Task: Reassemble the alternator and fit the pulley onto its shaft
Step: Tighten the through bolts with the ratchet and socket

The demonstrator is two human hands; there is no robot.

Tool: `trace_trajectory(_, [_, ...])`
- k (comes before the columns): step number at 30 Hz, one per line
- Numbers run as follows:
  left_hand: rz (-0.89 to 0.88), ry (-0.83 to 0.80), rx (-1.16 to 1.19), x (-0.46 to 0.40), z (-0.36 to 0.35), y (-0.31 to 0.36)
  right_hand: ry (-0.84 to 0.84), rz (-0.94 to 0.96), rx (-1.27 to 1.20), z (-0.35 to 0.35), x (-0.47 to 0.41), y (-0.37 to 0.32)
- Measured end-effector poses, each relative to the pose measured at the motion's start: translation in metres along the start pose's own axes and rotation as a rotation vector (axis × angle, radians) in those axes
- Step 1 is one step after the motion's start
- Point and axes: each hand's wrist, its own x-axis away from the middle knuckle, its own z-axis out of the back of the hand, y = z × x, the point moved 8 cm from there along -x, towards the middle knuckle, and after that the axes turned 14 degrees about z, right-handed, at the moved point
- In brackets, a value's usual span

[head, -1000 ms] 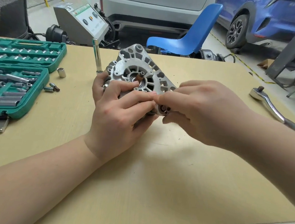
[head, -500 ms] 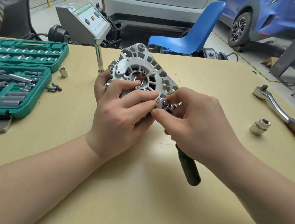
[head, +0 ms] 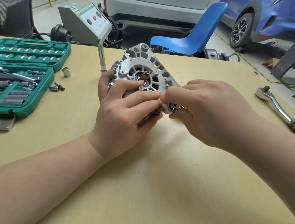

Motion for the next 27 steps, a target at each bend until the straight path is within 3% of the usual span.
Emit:
trace_trajectory(5, [0.006,-0.020,0.030,0.000,0.003,-0.001,0.058,-0.109,-0.025,-0.003,0.006,0.000])
trace_trajectory(11, [-0.005,-0.032,0.024,0.001,0.002,0.000,0.147,-0.399,-0.351,-0.011,0.015,0.007])
trace_trajectory(15, [-0.006,-0.044,0.020,0.001,0.001,-0.001,0.157,-0.455,-0.384,-0.017,0.016,0.002])
trace_trajectory(18, [-0.015,-0.036,0.019,0.000,0.001,-0.001,0.078,-0.328,-0.278,-0.011,0.012,-0.002])
trace_trajectory(23, [-0.025,-0.022,0.005,0.001,0.000,0.000,-0.098,0.159,0.161,0.007,-0.011,-0.018])
trace_trajectory(27, [-0.024,-0.014,0.004,0.001,0.000,-0.001,-0.126,0.160,0.150,0.005,-0.012,-0.014])
